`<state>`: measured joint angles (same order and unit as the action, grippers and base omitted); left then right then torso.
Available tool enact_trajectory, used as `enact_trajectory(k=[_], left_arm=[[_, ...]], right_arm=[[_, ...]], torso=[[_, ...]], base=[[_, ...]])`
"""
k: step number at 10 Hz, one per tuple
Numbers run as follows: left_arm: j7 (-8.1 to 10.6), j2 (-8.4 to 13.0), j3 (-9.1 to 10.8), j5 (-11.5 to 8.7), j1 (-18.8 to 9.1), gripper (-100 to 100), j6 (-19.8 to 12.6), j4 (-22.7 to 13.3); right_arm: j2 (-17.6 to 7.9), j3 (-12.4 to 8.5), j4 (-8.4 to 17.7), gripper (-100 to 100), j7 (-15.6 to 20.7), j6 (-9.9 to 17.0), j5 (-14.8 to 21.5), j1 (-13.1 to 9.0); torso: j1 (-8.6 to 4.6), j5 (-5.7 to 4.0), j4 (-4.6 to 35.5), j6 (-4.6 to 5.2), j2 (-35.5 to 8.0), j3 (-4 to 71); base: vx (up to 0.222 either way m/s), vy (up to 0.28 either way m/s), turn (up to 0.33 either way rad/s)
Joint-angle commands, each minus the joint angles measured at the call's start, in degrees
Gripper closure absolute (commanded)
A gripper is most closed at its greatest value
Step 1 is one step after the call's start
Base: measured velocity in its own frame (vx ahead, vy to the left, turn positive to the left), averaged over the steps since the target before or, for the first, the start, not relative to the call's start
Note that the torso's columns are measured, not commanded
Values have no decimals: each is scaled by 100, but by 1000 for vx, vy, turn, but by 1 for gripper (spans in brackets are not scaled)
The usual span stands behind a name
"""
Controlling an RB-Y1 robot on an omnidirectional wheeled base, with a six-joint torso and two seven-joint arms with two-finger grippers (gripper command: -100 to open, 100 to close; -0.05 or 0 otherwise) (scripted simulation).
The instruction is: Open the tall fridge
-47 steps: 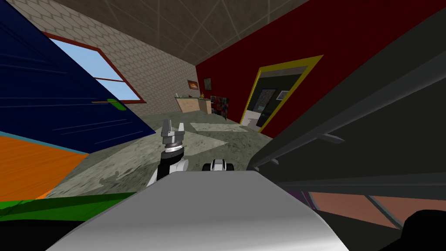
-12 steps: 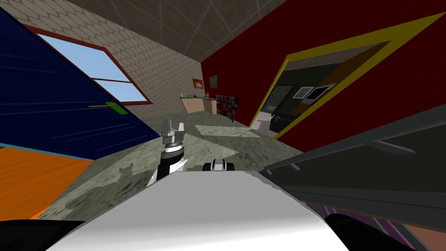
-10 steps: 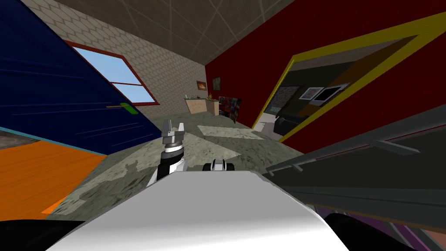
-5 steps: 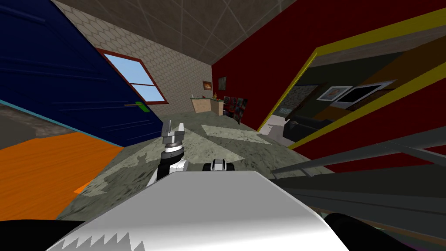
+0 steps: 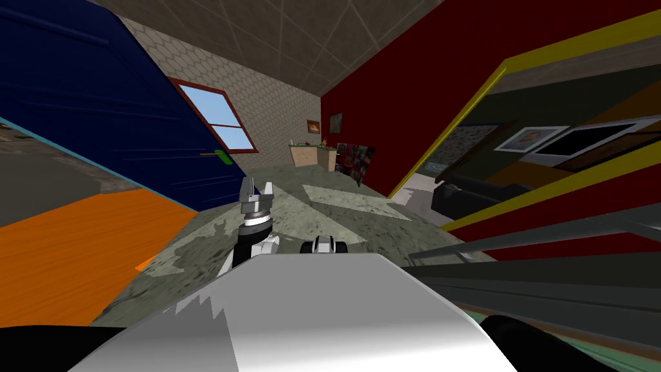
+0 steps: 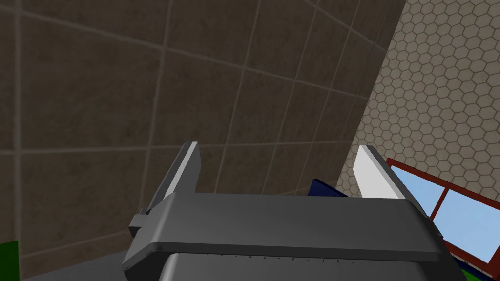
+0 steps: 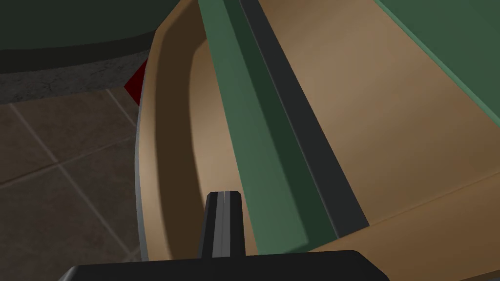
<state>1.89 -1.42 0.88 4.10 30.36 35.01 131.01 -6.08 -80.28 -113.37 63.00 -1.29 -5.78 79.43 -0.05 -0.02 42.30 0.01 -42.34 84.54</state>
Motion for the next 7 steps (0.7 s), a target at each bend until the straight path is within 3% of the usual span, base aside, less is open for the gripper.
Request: enact_trajectory(k=[1,3,5,6,7], left_arm=[[0,0,0,0,0,0,0,0],[0,0,0,0,0,0,0,0],[0,0,0,0,1,0,0,0],[0,0,0,0,0,0,0,0],[0,0,0,0,-1,0,0,0]], right_arm=[[139,-76,-70,100,48,296,26,-8],[361,-211,-179,100,135,706,77,-38],[367,-195,-209,100,141,726,89,-61],[120,-236,-254,-100,204,660,105,-81],[120,-236,-254,-100,204,660,105,-81]], torso=[[3,1,-2,-3,6,3],[17,5,-4,-2,12,7],[0,2,-4,4,10,9],[-4,-1,4,1,-16,-9],[-17,-5,7,-5,-25,-16]], base=[[70,16,94],[113,52,250],[73,11,43],[-7,-43,107],[-16,-70,71]])
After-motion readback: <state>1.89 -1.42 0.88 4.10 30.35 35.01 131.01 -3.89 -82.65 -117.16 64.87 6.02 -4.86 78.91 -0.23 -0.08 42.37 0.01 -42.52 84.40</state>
